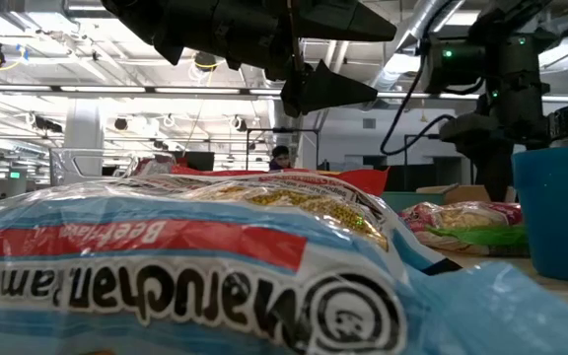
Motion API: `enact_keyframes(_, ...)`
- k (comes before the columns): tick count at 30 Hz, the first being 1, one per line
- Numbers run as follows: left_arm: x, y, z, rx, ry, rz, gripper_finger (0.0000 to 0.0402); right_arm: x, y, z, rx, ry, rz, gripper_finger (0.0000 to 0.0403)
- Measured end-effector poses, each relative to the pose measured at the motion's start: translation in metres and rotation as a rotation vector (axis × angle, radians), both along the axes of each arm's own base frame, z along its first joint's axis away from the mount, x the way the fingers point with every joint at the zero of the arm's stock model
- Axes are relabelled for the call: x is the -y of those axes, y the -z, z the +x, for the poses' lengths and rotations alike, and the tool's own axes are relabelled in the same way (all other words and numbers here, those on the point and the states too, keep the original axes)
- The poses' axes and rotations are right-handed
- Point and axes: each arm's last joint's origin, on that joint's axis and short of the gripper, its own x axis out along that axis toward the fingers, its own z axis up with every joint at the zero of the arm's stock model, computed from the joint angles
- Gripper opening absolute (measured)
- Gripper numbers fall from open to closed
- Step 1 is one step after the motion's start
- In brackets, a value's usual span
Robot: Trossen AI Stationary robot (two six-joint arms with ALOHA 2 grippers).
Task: Pick & Place Food Item
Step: Put the green seasoning can into the blue bin
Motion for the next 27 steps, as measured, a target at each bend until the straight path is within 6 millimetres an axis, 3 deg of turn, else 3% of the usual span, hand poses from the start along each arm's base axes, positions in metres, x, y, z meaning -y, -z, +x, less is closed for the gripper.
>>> enact_keyframes(6,-0.0001,0.002,-0.0005,-0.017,0.009,0.035,0.039,-0.001,0.0,-0.0079,-0.082,0.017,0.003,0.0302)
enact_keyframes(27,-0.0026,0.0017,0.0,-0.009,0.011,0.064,0.039,-0.003,-0.0002,-0.0038,-0.025,-0.085,0.083,0.0302)
